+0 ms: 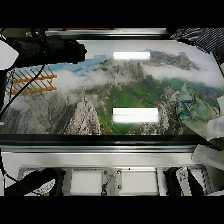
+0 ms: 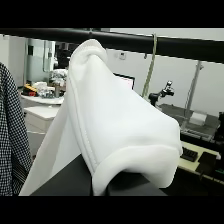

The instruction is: Fold the clothes and pants, and hang the long-sleeved shirts on hangers.

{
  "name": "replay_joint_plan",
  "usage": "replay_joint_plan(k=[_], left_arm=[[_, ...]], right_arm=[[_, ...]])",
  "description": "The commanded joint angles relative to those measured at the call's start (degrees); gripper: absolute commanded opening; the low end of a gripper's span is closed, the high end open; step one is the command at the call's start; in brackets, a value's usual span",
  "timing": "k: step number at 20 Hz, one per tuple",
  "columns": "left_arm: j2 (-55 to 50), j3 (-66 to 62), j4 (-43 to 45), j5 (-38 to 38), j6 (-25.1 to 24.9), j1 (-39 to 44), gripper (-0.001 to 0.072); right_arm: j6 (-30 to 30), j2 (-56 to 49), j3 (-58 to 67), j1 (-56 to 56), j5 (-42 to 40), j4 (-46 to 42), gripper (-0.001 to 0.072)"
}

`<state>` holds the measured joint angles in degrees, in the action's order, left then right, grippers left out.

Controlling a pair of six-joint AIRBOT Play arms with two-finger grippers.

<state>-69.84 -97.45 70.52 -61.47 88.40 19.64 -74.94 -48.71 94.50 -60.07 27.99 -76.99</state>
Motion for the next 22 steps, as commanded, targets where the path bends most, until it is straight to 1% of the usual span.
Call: replay_joint_plan(k=[1,9,12,14,22], left_arm=[[0.0,0.0,-0.1,0.0,-0.1,0.0,0.001],[0.0,0.0,-0.2,-0.9,-0.1,0.0,0.001],[0.0,0.0,-0.2,-2.0,-0.1,0.0,0.001],[0.0,0.0,-0.2,-2.3,-0.1,0.0,0.001],[0.0,0.0,-0.2,-6.9,-0.1,0.0,0.001]], right_arm=[[-0.8,-0.7,0.0,-0.6,-0.1,0.0,0.0015],[-0.8,-4.1,0.0,-0.6,-0.2,0.0,0.0015],[-1.2,-5.4,0.0,-0.6,-2.6,0.0,0.0015],[-3.4,-6.2,0.2,-0.7,-5.9,0.0,0.0015],[-4.7,-13.4,6.5,-0.7,-6.8,0.0,0.0015]])
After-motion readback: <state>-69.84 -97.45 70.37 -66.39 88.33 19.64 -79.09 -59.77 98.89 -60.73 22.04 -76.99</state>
